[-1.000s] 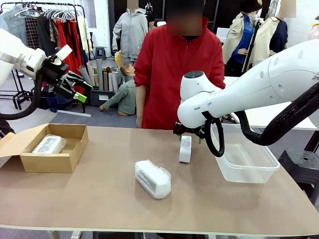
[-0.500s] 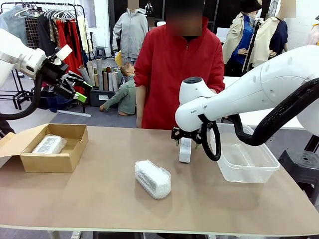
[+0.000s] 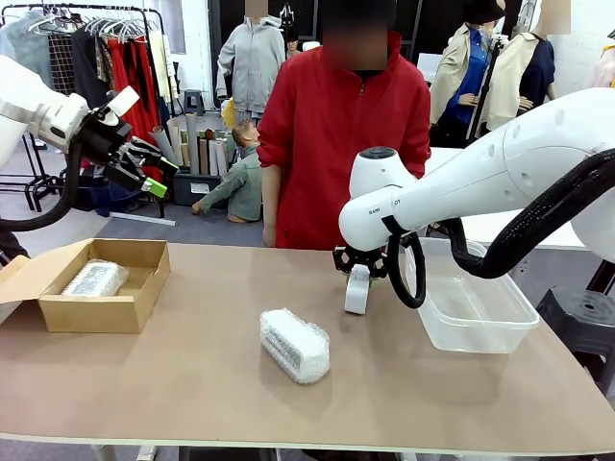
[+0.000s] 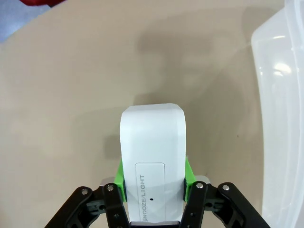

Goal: Separate and place wrapped and unwrapped clocks.
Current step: Pick up the Digital clock indicated by the person.

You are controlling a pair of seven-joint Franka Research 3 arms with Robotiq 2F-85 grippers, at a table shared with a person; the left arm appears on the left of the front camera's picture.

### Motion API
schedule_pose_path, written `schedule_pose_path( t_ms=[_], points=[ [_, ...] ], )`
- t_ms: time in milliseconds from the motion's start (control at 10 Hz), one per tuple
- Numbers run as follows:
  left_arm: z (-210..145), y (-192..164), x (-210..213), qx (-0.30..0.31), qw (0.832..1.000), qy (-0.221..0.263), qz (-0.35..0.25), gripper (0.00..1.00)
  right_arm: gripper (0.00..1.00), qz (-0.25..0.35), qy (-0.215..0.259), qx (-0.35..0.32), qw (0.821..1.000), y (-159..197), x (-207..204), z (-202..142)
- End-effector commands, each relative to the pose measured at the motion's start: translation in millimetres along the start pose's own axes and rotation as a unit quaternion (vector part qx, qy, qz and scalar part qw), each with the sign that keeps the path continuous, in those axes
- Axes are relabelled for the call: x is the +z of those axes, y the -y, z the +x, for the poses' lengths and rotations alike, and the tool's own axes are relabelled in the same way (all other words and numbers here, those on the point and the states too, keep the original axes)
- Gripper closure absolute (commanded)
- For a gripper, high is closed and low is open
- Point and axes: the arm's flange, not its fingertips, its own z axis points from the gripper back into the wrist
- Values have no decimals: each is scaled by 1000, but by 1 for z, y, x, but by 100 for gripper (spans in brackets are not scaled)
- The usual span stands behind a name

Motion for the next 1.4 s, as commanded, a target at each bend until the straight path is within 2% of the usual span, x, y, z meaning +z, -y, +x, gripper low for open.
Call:
schedule_pose_path(
  t_ms=[0, 200, 400, 600, 700, 800, 1100, 1200, 1300],
  points=[
    [1, 0, 2, -2, 1000, 0, 2, 0, 100, 9, 1, 8, 1000, 5, 10, 3],
    [1, 0, 2, -2, 1000, 0, 2, 0, 100, 19, 7, 34, 999, 6, 32, 1],
    [1, 0, 2, -2, 1000, 0, 2, 0, 100, 49, 16, 115, 992, 1, 84, -4],
    [1, 0, 2, -2, 1000, 0, 2, 0, 100, 42, -5, 173, 984, -7, 132, -10],
    [1, 0, 2, -2, 1000, 0, 2, 0, 100, 45, -34, 225, 973, -9, 152, -13],
    [1, 0, 2, -2, 1000, 0, 2, 0, 100, 36, -43, 269, 961, -12, 174, -13],
    [1, 0, 2, -2, 1000, 0, 2, 0, 100, -2, -44, 369, 929, -26, 222, -10],
    [1, 0, 2, -2, 1000, 0, 2, 0, 100, 0, -47, 421, 906, -31, 237, -7],
    [1, 0, 2, -2, 1000, 0, 2, 0, 100, 6, -45, 436, 899, -34, 245, -5]
  ],
)
